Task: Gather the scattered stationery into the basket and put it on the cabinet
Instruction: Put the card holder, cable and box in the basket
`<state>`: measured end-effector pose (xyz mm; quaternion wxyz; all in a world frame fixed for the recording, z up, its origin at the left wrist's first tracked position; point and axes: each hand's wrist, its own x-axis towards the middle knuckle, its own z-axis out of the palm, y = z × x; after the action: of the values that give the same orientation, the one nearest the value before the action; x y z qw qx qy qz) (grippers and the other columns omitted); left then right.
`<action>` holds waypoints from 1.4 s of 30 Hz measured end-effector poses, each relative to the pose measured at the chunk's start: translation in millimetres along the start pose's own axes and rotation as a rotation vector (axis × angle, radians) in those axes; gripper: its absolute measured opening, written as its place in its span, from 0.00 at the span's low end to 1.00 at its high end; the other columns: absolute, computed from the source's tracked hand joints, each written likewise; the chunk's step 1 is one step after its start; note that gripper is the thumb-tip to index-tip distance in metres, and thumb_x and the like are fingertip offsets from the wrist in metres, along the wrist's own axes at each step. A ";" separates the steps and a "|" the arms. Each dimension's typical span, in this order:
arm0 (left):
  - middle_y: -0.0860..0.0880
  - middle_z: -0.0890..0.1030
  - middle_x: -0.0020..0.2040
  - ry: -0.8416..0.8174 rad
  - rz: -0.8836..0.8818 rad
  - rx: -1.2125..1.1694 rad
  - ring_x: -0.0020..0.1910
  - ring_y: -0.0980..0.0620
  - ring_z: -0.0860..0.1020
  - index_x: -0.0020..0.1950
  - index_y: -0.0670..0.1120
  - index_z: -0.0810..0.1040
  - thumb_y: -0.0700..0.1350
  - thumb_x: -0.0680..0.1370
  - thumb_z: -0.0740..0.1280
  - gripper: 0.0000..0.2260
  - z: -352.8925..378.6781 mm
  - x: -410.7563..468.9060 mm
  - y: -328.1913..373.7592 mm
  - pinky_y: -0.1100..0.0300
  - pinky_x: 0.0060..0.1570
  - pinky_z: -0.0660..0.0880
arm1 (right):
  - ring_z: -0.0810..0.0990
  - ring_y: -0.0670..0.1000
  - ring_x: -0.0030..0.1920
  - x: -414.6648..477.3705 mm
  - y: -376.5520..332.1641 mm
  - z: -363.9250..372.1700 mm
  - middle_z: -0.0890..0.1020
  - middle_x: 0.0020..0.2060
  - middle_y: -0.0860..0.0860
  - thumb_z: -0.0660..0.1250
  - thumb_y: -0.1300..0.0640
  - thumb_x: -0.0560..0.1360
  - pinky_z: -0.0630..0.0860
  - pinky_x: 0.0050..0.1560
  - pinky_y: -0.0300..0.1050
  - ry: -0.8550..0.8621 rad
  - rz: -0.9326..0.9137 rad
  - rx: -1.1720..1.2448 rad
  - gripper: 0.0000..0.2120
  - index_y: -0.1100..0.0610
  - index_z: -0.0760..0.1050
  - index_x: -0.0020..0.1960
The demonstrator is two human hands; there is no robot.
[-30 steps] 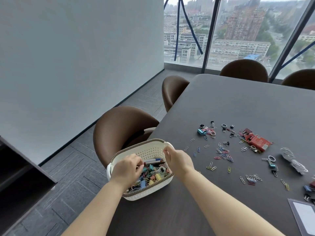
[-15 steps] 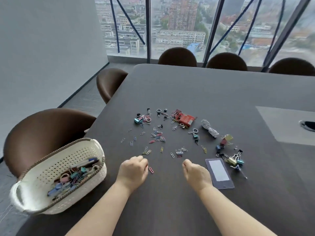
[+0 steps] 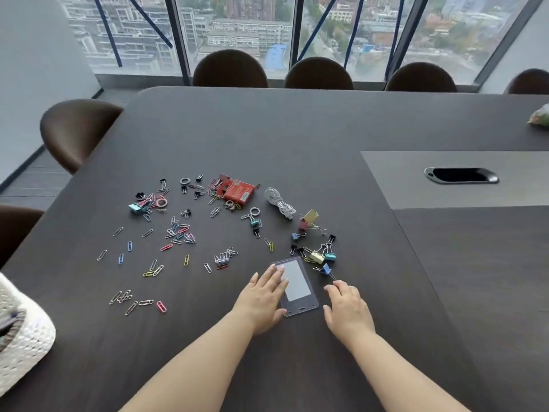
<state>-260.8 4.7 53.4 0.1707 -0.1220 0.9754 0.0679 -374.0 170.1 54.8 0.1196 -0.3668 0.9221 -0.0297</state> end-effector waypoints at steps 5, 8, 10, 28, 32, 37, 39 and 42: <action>0.46 0.36 0.76 -0.079 -0.129 -0.104 0.74 0.48 0.35 0.75 0.46 0.40 0.61 0.77 0.55 0.36 -6.0 34.9 15.9 0.50 0.72 0.42 | 0.65 0.55 0.66 32.7 13.0 -12.1 0.66 0.68 0.52 0.60 0.53 0.76 0.66 0.64 0.47 0.076 -0.013 0.041 0.21 0.54 0.63 0.68; 0.46 0.39 0.76 -0.151 -0.188 -0.138 0.74 0.48 0.38 0.75 0.45 0.39 0.64 0.74 0.60 0.43 -7.7 51.1 19.2 0.48 0.72 0.43 | 0.67 0.55 0.64 56.8 12.0 -17.0 0.68 0.66 0.52 0.61 0.54 0.75 0.67 0.62 0.48 0.121 -0.033 0.089 0.20 0.56 0.65 0.66; 0.47 0.41 0.77 -0.167 -0.208 -0.107 0.75 0.49 0.40 0.75 0.44 0.40 0.66 0.71 0.64 0.47 -9.8 57.7 18.0 0.47 0.72 0.44 | 0.67 0.56 0.63 71.3 9.2 -17.6 0.70 0.65 0.53 0.61 0.56 0.75 0.68 0.61 0.49 0.128 -0.042 0.114 0.19 0.56 0.66 0.65; 0.49 0.73 0.52 0.448 -0.475 -0.832 0.37 0.54 0.76 0.60 0.48 0.72 0.44 0.70 0.73 0.20 -40.0 34.0 -103.4 0.62 0.48 0.72 | 0.58 0.53 0.73 193.0 -89.6 -28.3 0.61 0.72 0.55 0.60 0.56 0.77 0.58 0.71 0.44 0.066 -0.197 0.402 0.27 0.59 0.55 0.72; 0.50 0.78 0.36 0.570 -0.622 -1.232 0.37 0.55 0.75 0.62 0.53 0.63 0.41 0.71 0.73 0.26 -56.1 53.8 -149.8 0.65 0.38 0.69 | 0.47 0.57 0.75 239.9 -100.4 -29.6 0.50 0.75 0.57 0.60 0.51 0.77 0.51 0.74 0.51 -0.036 -0.083 0.260 0.34 0.59 0.44 0.75; 0.51 0.77 0.37 0.567 -0.634 -1.287 0.39 0.50 0.74 0.43 0.44 0.76 0.43 0.71 0.73 0.07 -75.1 107.6 -198.1 0.61 0.38 0.70 | 0.59 0.58 0.71 271.6 -98.1 -20.7 0.59 0.73 0.56 0.61 0.52 0.77 0.63 0.67 0.51 -0.102 0.000 0.179 0.36 0.59 0.43 0.75; 0.53 0.76 0.36 0.557 -0.629 -1.203 0.39 0.51 0.73 0.38 0.48 0.75 0.46 0.72 0.72 0.07 -83.8 133.1 -209.3 0.60 0.41 0.70 | 0.60 0.57 0.71 275.0 -97.1 -14.5 0.61 0.72 0.56 0.59 0.54 0.78 0.64 0.67 0.50 -0.069 0.001 0.159 0.33 0.59 0.44 0.75; 0.49 0.79 0.45 0.525 -0.681 -0.981 0.47 0.48 0.76 0.44 0.46 0.77 0.51 0.74 0.68 0.09 -89.1 168.8 -218.7 0.60 0.47 0.70 | 0.59 0.55 0.72 275.5 -95.9 -7.4 0.60 0.73 0.56 0.57 0.54 0.79 0.63 0.68 0.47 -0.027 -0.010 0.134 0.31 0.58 0.44 0.75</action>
<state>-385.9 -257.2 57.7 -0.1370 -0.5006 0.7471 0.4154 -505.0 -88.4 20.9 0.1561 -0.3631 0.9145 -0.0868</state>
